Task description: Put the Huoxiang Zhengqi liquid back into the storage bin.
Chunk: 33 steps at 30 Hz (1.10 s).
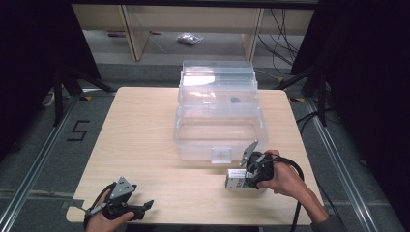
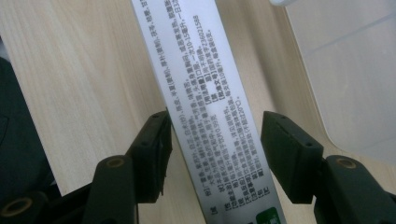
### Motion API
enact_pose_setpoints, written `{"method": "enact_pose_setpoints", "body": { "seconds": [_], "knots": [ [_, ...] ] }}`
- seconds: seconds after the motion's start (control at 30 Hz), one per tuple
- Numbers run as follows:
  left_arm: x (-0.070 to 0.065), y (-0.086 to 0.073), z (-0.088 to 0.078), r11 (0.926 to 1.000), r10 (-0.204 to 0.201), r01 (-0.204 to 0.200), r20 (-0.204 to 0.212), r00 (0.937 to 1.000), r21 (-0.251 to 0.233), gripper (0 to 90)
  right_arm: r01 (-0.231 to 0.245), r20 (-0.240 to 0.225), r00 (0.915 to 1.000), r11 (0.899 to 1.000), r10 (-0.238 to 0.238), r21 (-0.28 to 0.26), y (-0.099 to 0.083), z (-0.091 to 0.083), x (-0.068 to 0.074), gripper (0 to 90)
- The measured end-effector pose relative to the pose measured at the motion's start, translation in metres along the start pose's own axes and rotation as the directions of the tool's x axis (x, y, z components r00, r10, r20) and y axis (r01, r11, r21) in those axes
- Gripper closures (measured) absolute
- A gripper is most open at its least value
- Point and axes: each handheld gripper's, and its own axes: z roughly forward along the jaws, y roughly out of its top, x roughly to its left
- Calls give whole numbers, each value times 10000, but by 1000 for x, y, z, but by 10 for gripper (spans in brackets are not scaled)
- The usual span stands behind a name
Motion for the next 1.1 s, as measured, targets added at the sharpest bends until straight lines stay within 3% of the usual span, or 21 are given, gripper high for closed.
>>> {"method": "enact_pose_setpoints", "body": {
  "seconds": [0.07,0.27,0.3,0.33,0.37,0.4,0.47,0.6,0.67,0.77,0.8,0.83,0.93,1.03,1.07,1.1],
  "knots": [
    [0,0,0,10000,5,-5,-7,10000,-9,157,-42,-3,10000,10000,42,57,0,0,0,453],
    [0,0,0,10000,6,-6,11,10000,33,157,450,55,9990,9985,-452,318,4,6,-2,470],
    [0,0,0,10000,4,-4,-1,10000,22,157,-115,-17,9999,9983,117,570,4,5,1,476],
    [0,0,0,10000,4,-4,12,10000,18,157,379,65,9992,9971,-384,654,5,8,-2,482],
    [0,0,0,10000,-13,13,-60,10000,-76,157,150,82,9998,9975,-156,689,5,8,0,484],
    [0,0,0,10000,-49,49,-51,10000,-78,157,437,-15,9990,9965,-437,714,5,9,-2,491],
    [0,0,0,9999,-55,55,-49,10000,-89,157,306,-64,9995,9954,-301,912,5,10,-2,506],
    [0,0,0,10000,1,-1,-22,10000,-41,157,606,-157,9981,9951,-595,787,5,11,-3,533],
    [1,0,0,9999,118,-117,-100,9999,98,157,761,-202,9970,9923,-745,976,6,10,-2,561],
    [0,0,0,9999,-54,53,-32,10000,-86,157,812,-176,9967,9904,-797,1116,7,10,-2,583],
    [0,0,0,9999,-84,84,-50,10000,-87,157,928,-169,9957,9890,-915,1152,8,10,-2,600],
    [0,0,0,9999,-139,139,-61,9999,-61,157,1589,-169,9873,9800,-1580,1198,10,10,-2,637],
    [0,0,0,10000,-37,36,-47,10000,-66,157,1378,-227,9905,9814,-1359,1339,10,9,-1,642],
    [0,0,0,9999,-87,87,-43,10000,-97,157,1501,-215,9887,9788,-1485,1397,10,8,-3,644],
    [0,0,0,9999,-102,102,-50,9999,-95,157,1184,-147,9930,9818,-1176,1484,10,6,0,644],
    [0,0,0,9999,-102,102,-50,9999,-95,157,1184,-147,9930,9818,-1176,1484,10,6,0,644]
  ]
}}
